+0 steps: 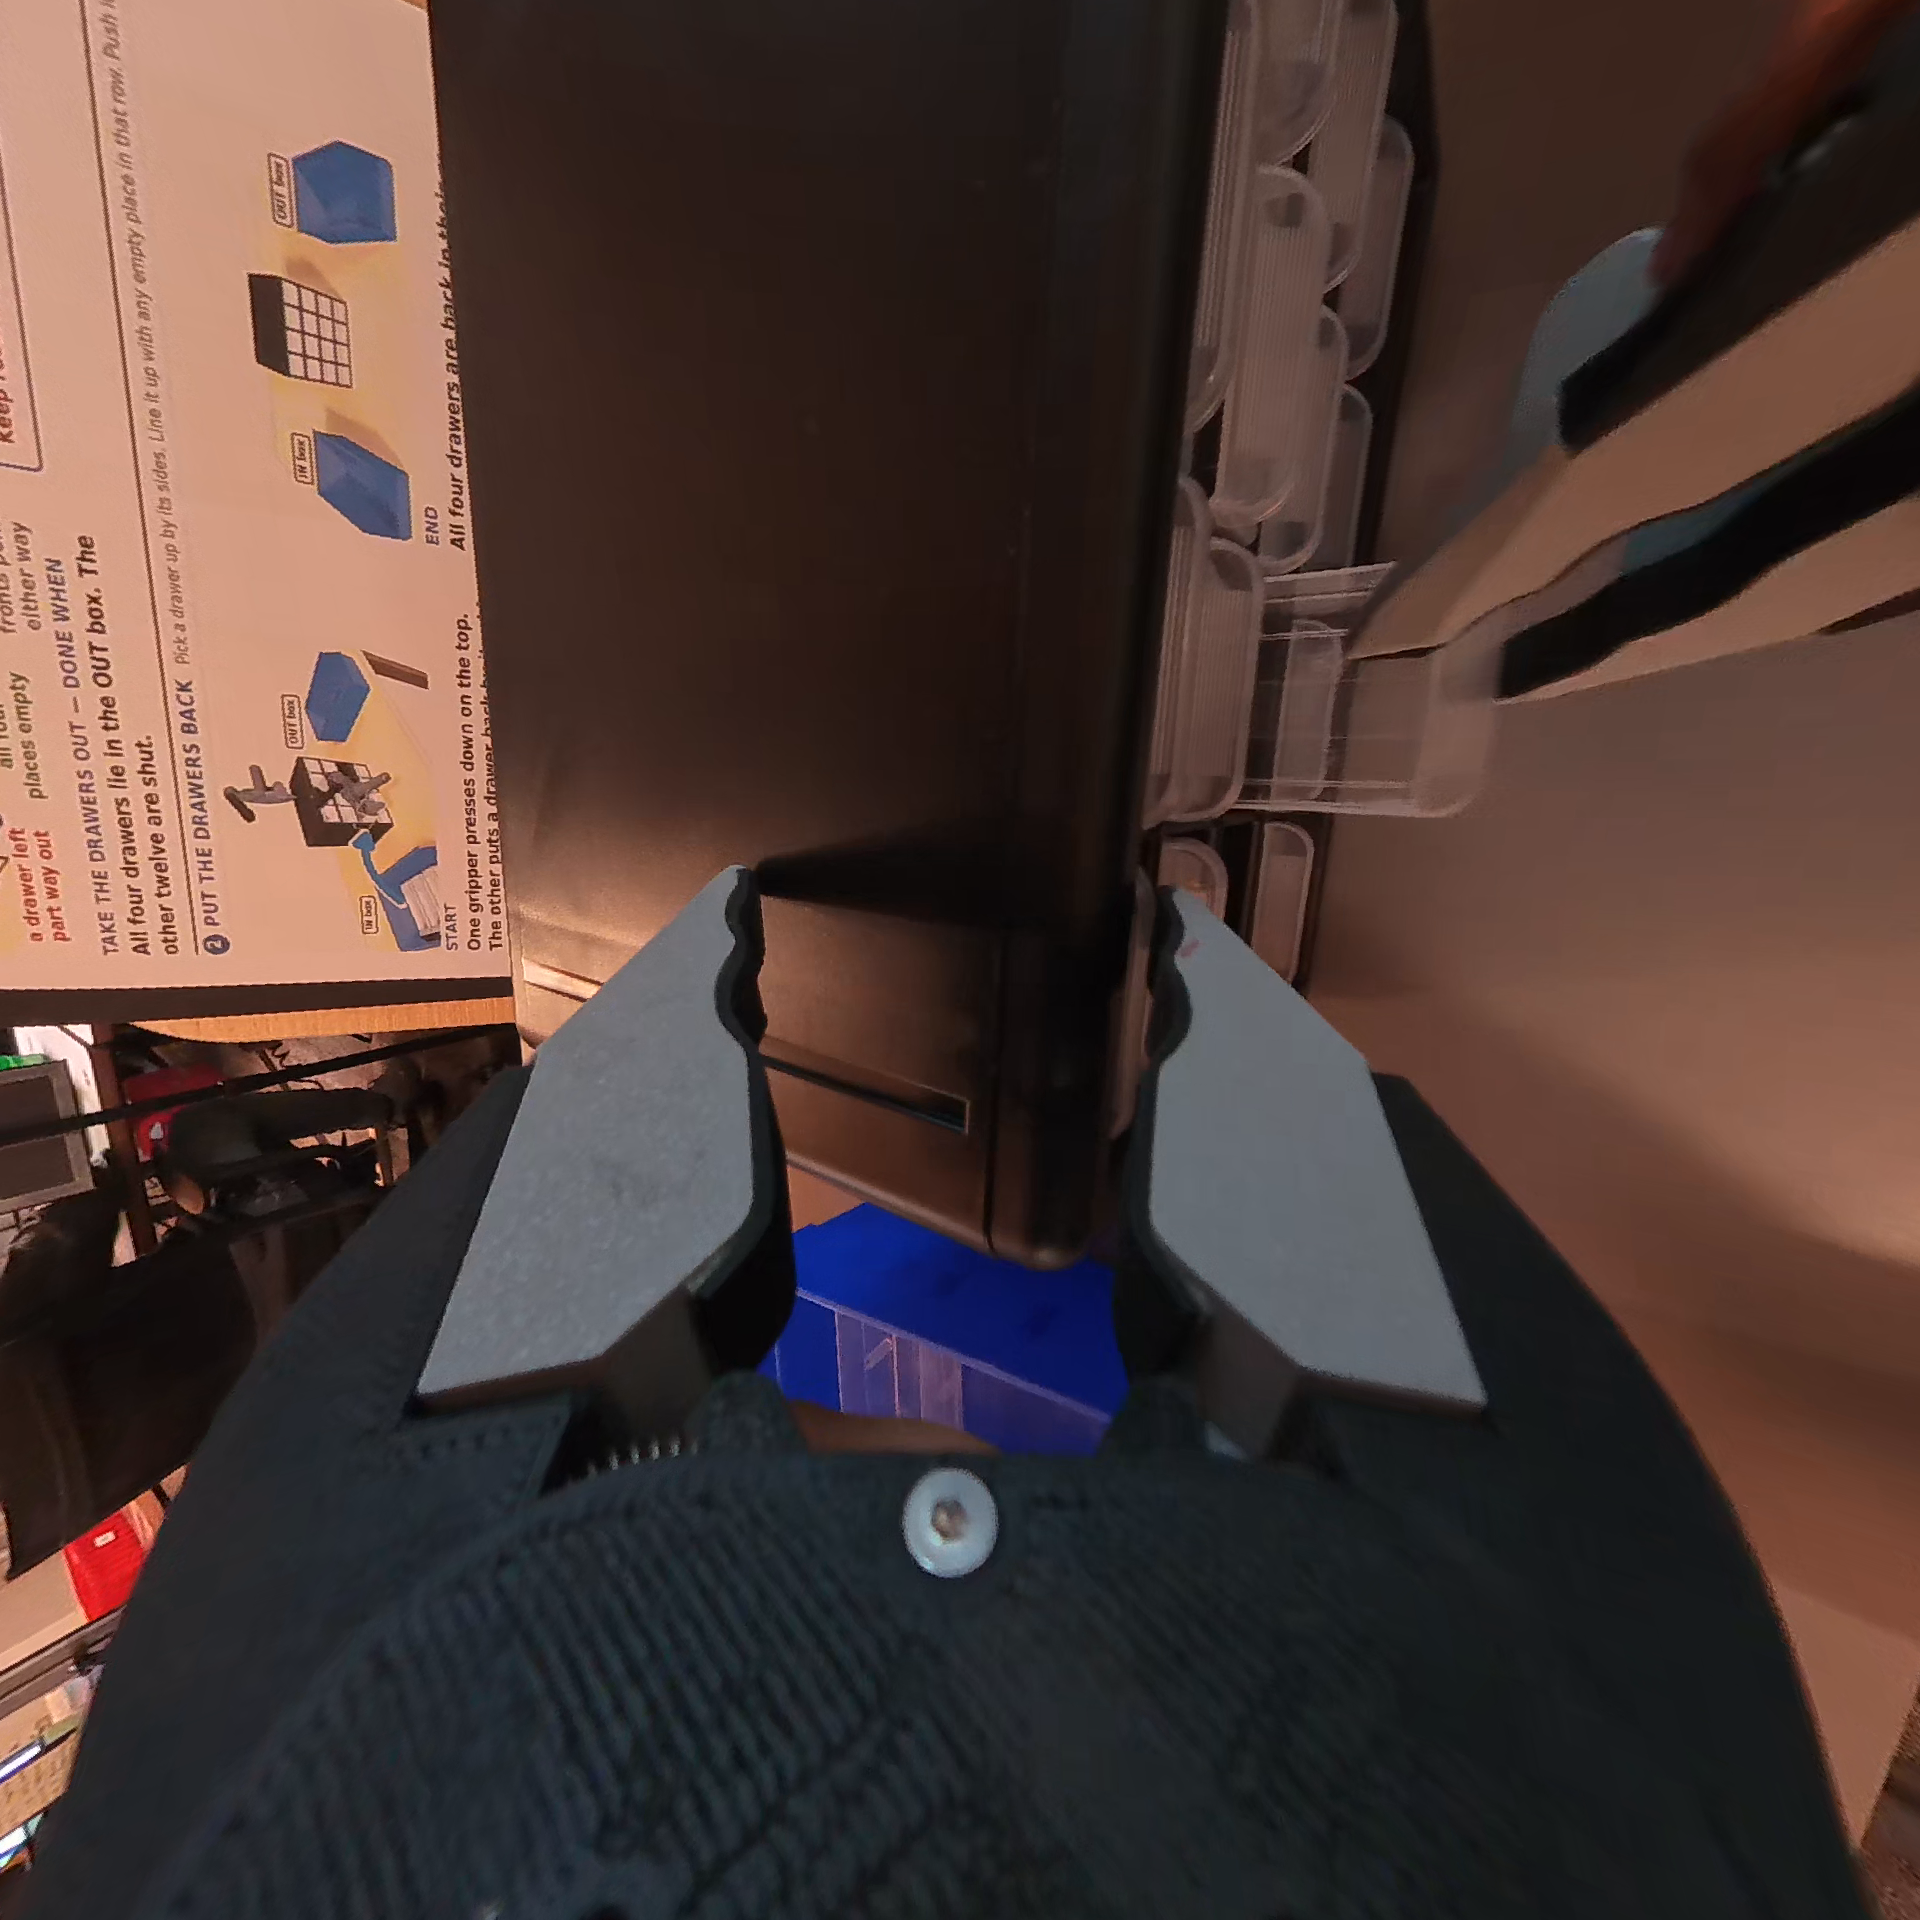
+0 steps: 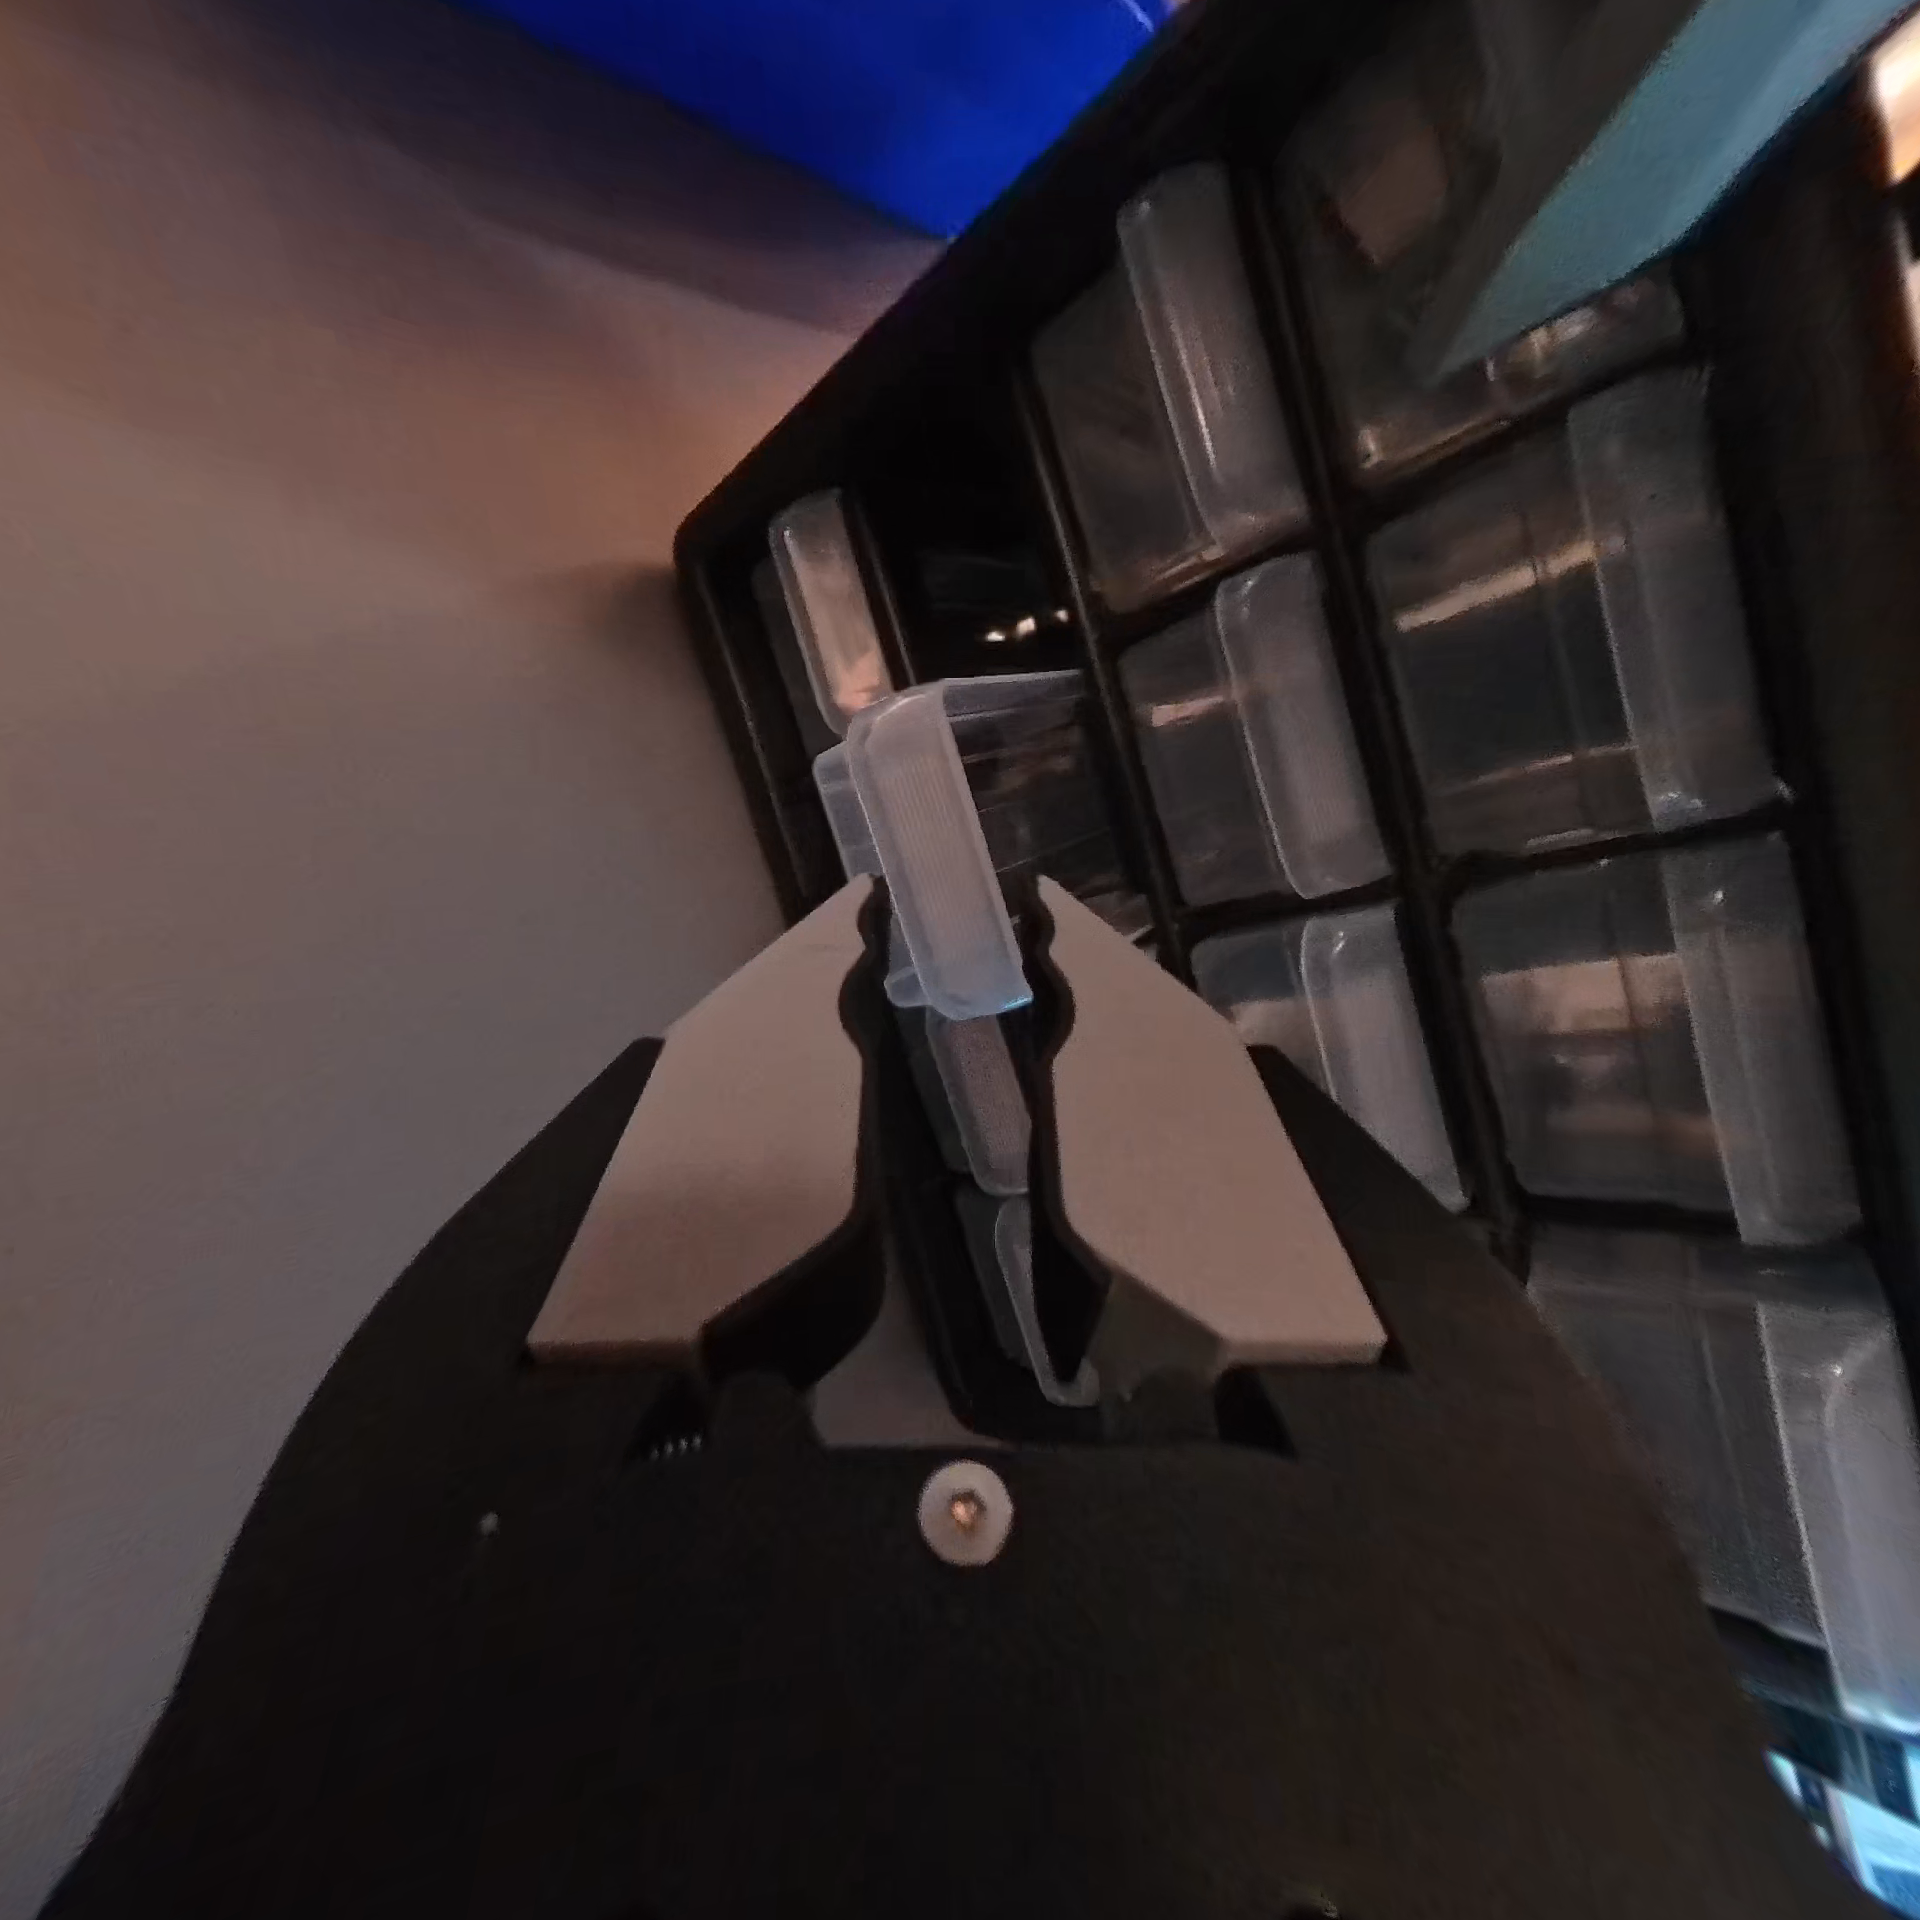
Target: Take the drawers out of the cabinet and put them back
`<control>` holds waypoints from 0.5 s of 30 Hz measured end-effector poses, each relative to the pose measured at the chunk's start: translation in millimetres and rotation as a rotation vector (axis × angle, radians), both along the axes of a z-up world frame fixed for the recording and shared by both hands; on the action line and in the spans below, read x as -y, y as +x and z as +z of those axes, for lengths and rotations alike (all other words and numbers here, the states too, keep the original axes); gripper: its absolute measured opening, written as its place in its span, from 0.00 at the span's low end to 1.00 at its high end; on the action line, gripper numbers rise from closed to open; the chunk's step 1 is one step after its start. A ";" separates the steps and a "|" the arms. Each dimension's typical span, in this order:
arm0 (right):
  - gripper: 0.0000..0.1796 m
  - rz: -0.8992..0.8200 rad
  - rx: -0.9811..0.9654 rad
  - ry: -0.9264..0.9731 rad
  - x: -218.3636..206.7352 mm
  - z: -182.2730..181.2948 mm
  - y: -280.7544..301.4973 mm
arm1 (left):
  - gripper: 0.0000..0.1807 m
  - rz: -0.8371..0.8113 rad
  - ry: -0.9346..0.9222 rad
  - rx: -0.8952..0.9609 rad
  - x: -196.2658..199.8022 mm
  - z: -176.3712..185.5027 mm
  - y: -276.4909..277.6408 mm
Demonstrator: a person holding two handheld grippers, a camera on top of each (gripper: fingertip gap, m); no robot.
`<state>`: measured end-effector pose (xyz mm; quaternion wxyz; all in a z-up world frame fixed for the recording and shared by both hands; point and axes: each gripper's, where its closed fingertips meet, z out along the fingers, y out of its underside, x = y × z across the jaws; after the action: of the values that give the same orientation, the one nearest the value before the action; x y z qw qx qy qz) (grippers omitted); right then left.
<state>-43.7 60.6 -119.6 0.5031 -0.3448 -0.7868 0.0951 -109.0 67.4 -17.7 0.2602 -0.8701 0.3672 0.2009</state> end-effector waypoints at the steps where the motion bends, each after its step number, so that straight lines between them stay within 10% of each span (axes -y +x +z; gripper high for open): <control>1: 0.12 -0.012 -0.006 0.008 -1.7 0.3 -3.4 | 0.41 0.001 -0.001 -0.001 0.2 0.1 0.0; 9: 0.17 0.018 -0.132 0.005 13.4 18.4 -4.4 | 0.41 0.004 -0.015 -0.018 2.1 0.8 -1.2; 15: 0.00 0.173 -0.072 -0.213 45.0 12.0 10.1 | 0.41 -0.001 -0.002 0.004 4.1 1.9 -1.9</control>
<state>-33.6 15.6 -107.6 0.4815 -0.3237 -0.7803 0.2335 -110.9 63.3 -15.8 0.2603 -0.8706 0.3672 0.1985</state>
